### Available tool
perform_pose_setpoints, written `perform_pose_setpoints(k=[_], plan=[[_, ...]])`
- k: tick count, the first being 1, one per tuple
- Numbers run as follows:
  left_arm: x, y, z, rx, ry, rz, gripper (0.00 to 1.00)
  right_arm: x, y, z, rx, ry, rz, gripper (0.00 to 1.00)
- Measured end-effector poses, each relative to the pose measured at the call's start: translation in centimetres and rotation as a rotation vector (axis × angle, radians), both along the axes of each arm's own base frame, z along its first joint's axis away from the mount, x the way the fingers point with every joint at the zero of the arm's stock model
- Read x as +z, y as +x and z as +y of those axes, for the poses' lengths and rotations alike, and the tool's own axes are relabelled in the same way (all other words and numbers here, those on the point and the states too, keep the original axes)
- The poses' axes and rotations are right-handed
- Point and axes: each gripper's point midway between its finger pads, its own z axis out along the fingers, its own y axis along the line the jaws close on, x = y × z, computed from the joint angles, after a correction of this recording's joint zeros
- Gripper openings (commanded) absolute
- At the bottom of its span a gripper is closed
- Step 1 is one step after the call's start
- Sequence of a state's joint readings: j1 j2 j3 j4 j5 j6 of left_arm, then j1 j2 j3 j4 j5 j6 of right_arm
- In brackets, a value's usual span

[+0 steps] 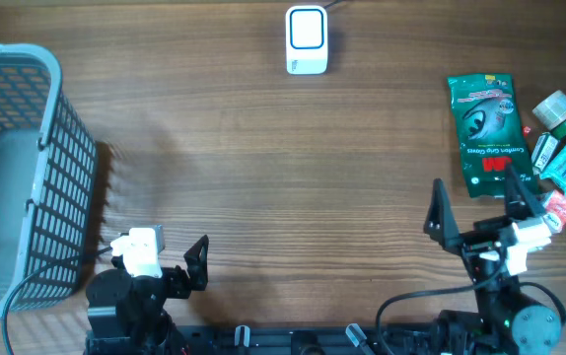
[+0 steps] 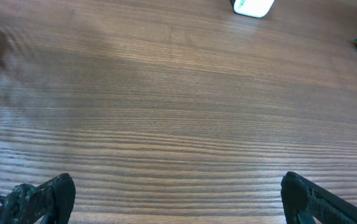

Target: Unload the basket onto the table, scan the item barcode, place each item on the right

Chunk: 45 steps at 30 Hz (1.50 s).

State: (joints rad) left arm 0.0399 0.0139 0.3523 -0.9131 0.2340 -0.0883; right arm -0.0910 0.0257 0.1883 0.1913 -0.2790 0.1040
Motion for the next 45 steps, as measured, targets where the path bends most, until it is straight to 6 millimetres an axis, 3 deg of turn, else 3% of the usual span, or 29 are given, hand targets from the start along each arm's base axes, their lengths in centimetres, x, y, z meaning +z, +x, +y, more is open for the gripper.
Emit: perform_pose_setpoints(k=[7,13,32,37,39,43,45], plan=[[0.0,0.0,0.0,0.000,0.000,0.000,1.00,-7.1,2.4,-1.2,-0.070,0.041,0.147,1.00],[0.0,0.0,0.0,0.000,0.000,0.000,1.00,-13.0,3.1,-1.5,-0.105,0.050,0.365,1.00],[0.1,0.1,0.0,0.000,0.000,-0.005,1.00,-12.9,3.1,-1.7,-0.119,0.053,0.360,1.00],[6.8,4.5,0.2,0.000,0.015,-0.387,1.00,-12.9,3.1,-1.7,-0.120,0.053,0.360,1.00],[6.5,5.8,0.2,0.000,0.019,-0.459,1.00,-12.9,3.1,-1.7,-0.120,0.053,0.360,1.00],[3.5,6.9,0.6,0.019,0.025,-0.462,1.00,-12.9,3.1,-1.7,-0.120,0.053,0.360,1.00],[3.8,7.0,0.9,0.038,0.033,-0.475,1.00,-12.9,3.1,-1.7,-0.120,0.053,0.360,1.00]])
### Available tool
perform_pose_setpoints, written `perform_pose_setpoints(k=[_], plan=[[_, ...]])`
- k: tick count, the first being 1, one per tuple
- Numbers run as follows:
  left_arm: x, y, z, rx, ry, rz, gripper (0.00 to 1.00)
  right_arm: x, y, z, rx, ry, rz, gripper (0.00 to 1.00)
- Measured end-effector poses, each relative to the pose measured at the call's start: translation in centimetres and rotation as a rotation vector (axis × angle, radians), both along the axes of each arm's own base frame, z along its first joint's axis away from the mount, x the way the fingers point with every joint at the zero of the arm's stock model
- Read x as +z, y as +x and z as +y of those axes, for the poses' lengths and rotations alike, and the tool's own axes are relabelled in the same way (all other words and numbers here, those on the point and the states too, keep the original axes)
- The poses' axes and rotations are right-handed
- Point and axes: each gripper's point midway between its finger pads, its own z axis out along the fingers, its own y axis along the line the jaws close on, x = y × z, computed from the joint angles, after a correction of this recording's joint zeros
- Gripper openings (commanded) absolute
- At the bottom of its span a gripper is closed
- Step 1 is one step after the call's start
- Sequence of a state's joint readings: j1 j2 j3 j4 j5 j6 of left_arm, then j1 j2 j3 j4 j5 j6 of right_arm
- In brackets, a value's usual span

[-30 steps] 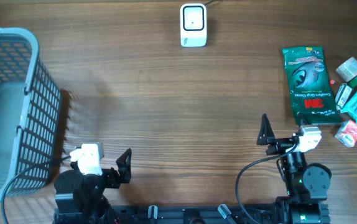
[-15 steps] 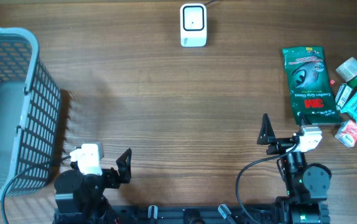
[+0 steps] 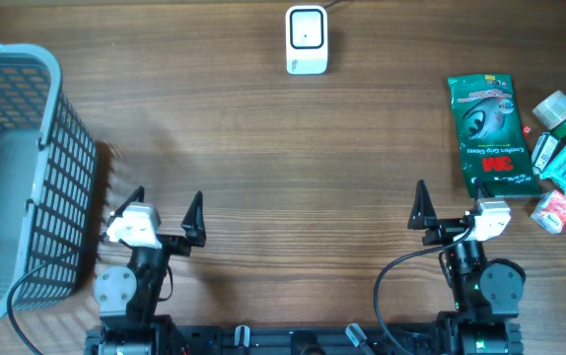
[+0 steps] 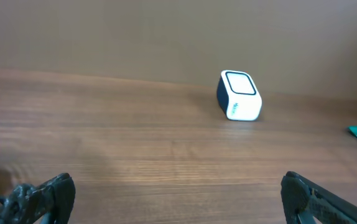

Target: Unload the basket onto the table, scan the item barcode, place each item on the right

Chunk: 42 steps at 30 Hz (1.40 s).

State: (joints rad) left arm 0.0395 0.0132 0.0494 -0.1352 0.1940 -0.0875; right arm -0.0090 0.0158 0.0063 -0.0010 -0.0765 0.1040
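The white barcode scanner (image 3: 306, 39) stands at the table's far edge, its window framed in dark blue; the left wrist view shows the scanner (image 4: 239, 94) far ahead. A green 3M packet (image 3: 488, 133) lies at the right, with only its corner in the left wrist view. My left gripper (image 3: 166, 208) is open near the front left, with nothing between its fingers (image 4: 41, 198). My right gripper (image 3: 450, 211) is near the front right, left of and below the packet. It looks open and empty, one finger hidden under its camera.
A grey mesh basket (image 3: 51, 158) fills the left side, close to my left arm. Several small boxes and a green-capped jar (image 3: 559, 108) lie in a cluster right of the packet, including a pink box (image 3: 556, 210).
Both arms have moved. My left gripper now points level toward the scanner instead of down at the wood. My right gripper has gone left, off the packet's lower edge. Nothing was grasped.
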Motion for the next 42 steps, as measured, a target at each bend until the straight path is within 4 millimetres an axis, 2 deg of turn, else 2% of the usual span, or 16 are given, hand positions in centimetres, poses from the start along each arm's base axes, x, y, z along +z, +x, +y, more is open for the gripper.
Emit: perform_pose_setpoints(k=[11,17,24,42], plan=[[0.4,0.3,0.1,0.016,0.012,-0.040,1.00,0.0,0.0,0.0,0.000,0.000,0.000,1.00],[0.0,0.3,0.2,0.021,0.012,-0.032,1.00,0.0,0.0,0.0,0.000,0.000,0.000,1.00],[0.0,0.2,-1.1,-0.038,0.109,-0.049,1.00,0.0,0.0,0.0,0.000,0.000,0.000,1.00],[0.0,0.3,-0.4,-0.005,0.113,-0.048,1.00,0.0,0.0,0.0,0.000,0.000,0.000,1.00]])
